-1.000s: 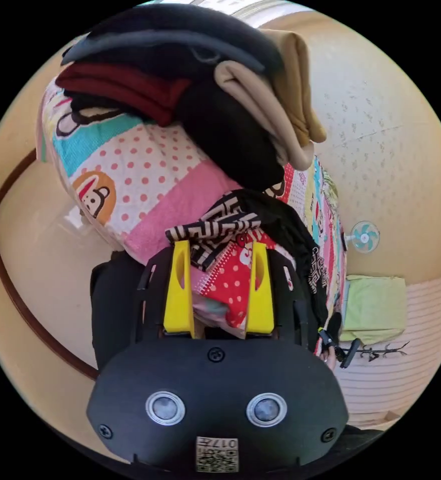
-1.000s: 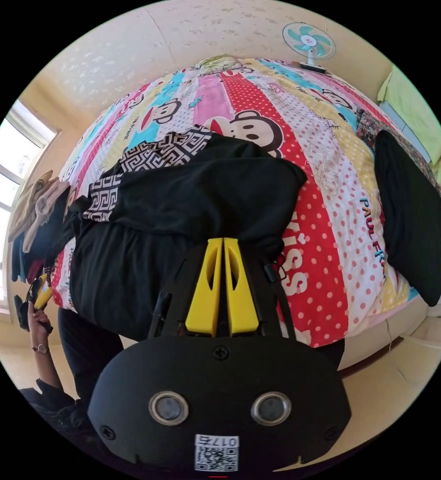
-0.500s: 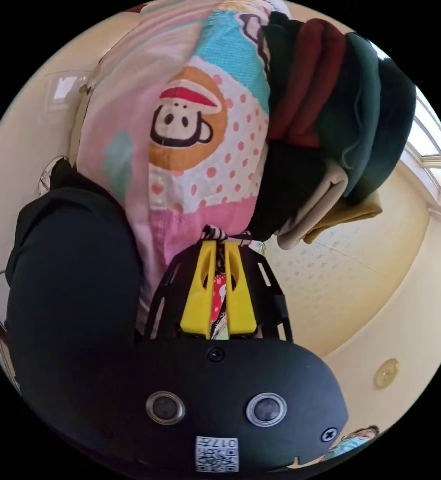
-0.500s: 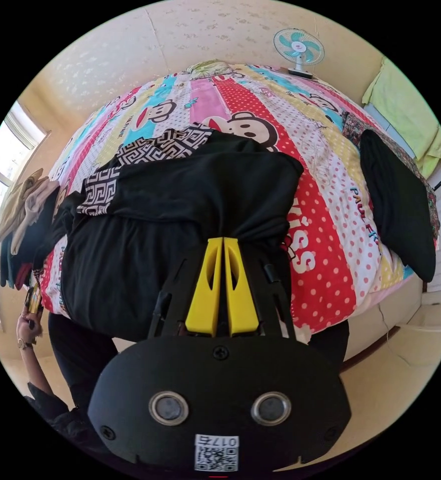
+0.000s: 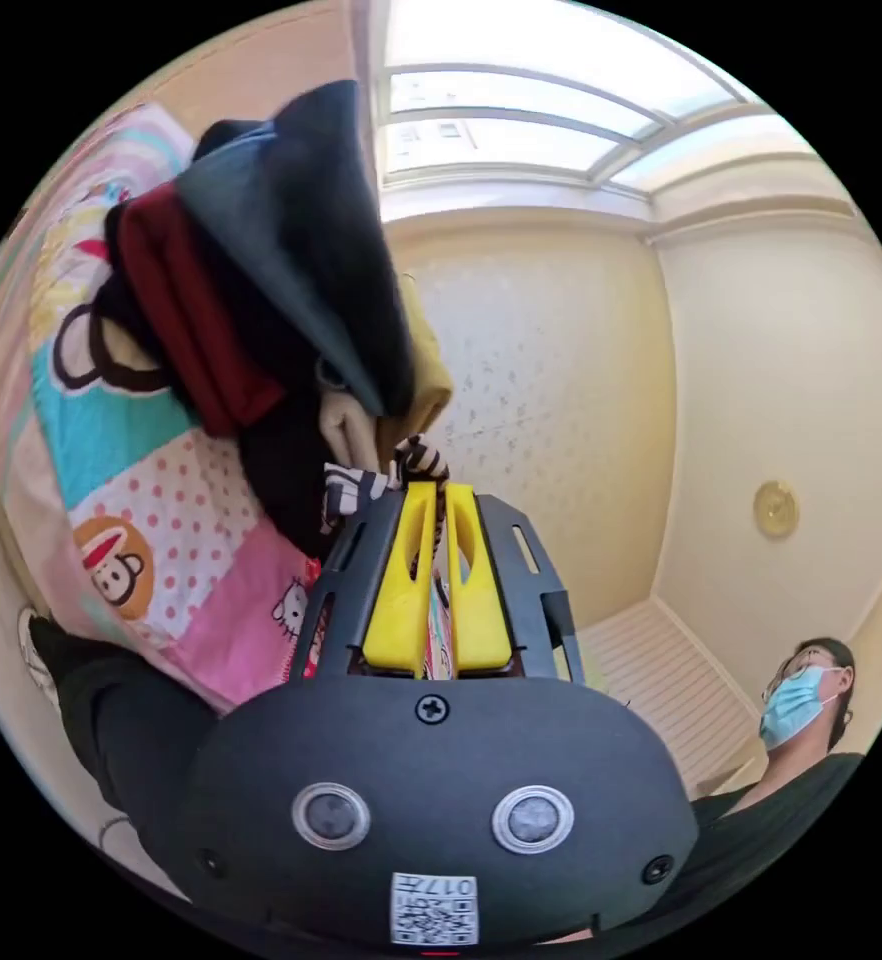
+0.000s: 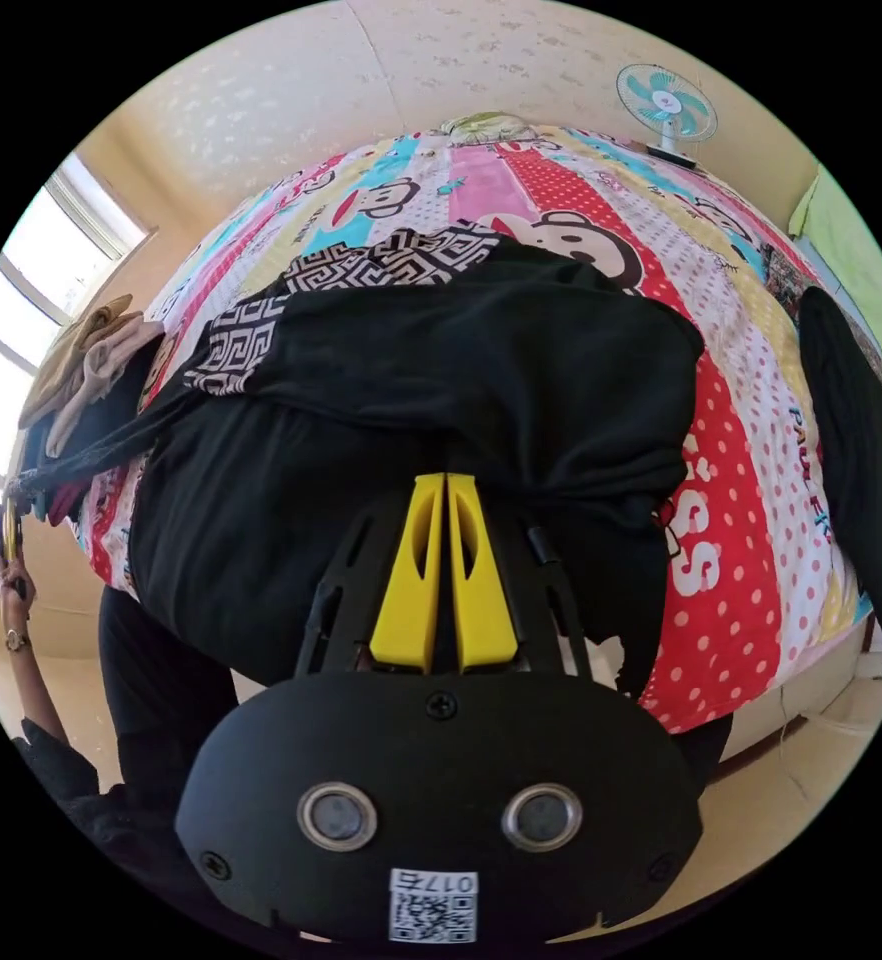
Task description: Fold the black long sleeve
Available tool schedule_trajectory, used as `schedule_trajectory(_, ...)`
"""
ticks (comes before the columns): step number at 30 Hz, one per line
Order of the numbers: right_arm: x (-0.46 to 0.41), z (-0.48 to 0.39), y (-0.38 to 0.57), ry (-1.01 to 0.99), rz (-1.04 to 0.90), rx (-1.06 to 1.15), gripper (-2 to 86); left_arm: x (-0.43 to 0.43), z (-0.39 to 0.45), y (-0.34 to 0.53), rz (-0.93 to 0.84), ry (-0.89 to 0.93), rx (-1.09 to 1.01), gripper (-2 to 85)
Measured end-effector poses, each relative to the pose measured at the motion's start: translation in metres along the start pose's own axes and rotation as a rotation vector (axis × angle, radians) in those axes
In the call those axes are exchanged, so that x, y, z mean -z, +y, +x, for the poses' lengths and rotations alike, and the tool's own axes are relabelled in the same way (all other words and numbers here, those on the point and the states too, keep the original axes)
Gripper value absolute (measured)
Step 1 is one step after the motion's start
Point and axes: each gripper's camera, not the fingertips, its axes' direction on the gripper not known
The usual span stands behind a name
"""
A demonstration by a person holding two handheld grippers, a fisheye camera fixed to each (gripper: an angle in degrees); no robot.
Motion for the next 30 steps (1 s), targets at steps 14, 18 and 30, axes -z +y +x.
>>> schedule_trajectory(14, -0.008, 0.034, 0.042, -0.153, 0.220, -0.007, 0.4, -0.448, 0.196, 0.279, -1.055, 0.307, -0.642, 0.9)
schedule_trajectory(18, -0.013, 0.041, 0.043, -0.160, 0.237, 0.017, 0.4, -0.527, 0.141, 0.417, -1.381, 0.199, -0.574, 11.0)
schedule_trajectory(30, 0.005, 0.064, 0.012, -0.235, 0.108, 0.010, 0.7, -0.359, 0.052, 0.344, -1.075, -0.317, -0.445, 16.5)
